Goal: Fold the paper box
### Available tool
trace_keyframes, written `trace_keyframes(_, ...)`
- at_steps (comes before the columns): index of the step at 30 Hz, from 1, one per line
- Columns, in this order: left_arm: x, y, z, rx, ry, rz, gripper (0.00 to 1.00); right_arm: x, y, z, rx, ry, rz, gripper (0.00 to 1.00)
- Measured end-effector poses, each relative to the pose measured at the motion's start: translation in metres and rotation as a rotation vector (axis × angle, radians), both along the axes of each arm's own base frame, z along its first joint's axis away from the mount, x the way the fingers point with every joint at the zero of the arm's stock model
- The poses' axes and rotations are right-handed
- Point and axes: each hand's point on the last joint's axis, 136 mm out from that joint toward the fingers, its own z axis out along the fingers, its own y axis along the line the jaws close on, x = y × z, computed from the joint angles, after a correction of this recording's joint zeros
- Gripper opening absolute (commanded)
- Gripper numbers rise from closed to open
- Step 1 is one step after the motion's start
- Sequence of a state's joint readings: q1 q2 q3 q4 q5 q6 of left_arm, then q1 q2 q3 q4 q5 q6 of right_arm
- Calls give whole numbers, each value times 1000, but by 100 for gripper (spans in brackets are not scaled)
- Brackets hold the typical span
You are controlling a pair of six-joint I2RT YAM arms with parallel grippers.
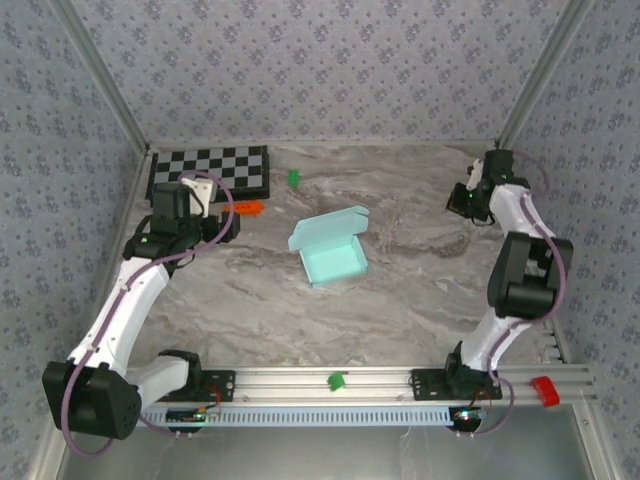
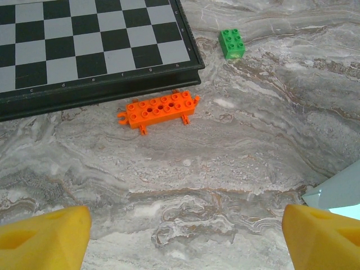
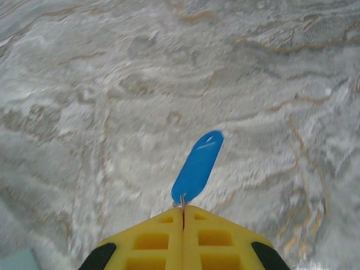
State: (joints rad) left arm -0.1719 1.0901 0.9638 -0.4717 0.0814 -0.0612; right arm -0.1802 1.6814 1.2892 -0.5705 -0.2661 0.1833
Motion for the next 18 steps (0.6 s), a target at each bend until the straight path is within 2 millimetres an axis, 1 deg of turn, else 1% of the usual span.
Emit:
trace_keyframes(3, 0, 0, 0, 0, 0, -1, 88, -27, 19, 18, -4, -52, 14, 0)
trace_keyframes(6, 0, -1, 0, -4, 1, -3, 88, -51, 40, 31, -11, -89, 44, 0)
trace_keyframes(12, 0, -1, 0, -6, 1, -4, 88, -92, 86, 56, -18, -158, 124, 0)
trace_keyframes(15, 0, -1, 0, -8, 2, -6, 88, -113, 109, 64, -5, -179, 173, 0)
trace_keyframes(18, 0, -2, 0, -10, 2, -10, 88, -130, 132, 67, 10, -192, 230, 0)
